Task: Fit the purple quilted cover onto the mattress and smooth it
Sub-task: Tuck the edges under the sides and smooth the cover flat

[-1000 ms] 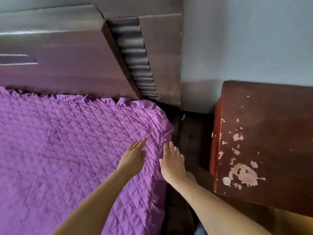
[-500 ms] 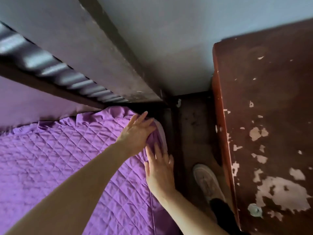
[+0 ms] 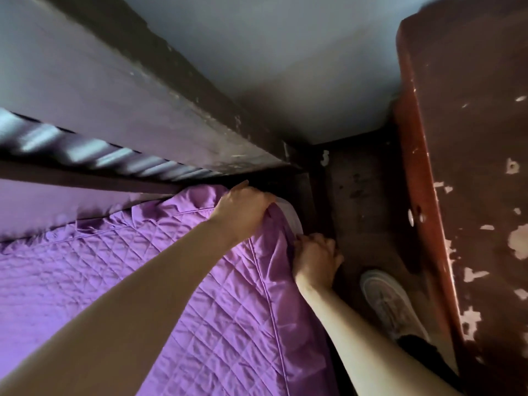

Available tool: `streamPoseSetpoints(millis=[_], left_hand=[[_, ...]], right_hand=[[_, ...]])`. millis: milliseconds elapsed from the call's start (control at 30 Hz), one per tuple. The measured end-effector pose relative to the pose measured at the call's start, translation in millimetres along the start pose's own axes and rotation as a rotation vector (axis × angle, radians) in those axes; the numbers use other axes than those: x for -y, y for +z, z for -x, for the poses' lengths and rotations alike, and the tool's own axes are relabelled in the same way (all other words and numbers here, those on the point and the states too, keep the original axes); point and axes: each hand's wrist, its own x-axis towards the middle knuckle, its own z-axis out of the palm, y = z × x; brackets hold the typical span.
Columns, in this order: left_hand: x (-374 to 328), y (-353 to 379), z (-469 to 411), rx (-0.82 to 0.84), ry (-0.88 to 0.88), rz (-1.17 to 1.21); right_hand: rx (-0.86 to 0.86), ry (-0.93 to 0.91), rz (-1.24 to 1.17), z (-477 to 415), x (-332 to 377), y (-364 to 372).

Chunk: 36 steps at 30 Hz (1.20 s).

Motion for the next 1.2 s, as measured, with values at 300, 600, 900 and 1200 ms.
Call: streamPoseSetpoints(millis=[300,600,900,1200], left_hand=[[-19.1,0.7,-44.0,0.189,0.115,-0.283],[-27.4,-3.4,-66.4,0.237,0.225,-0.384],[-46.8,25.8,-78.4,0.145,0.13,-0.359],[-70.7,74.5,-121.7,0.122,-0.054,-0.153]], right_hand=[[-0.077,0.097,-0.29,-11.6,-0.7,5.4],[-0.045,0.143,-1.029,-16.3,-11.5,0.2],[-0.123,-0.045,-0.202,-29.0,-23.1,8.5],[-0.076,-0.009,0.259,-72.8,-39.8,29.5]])
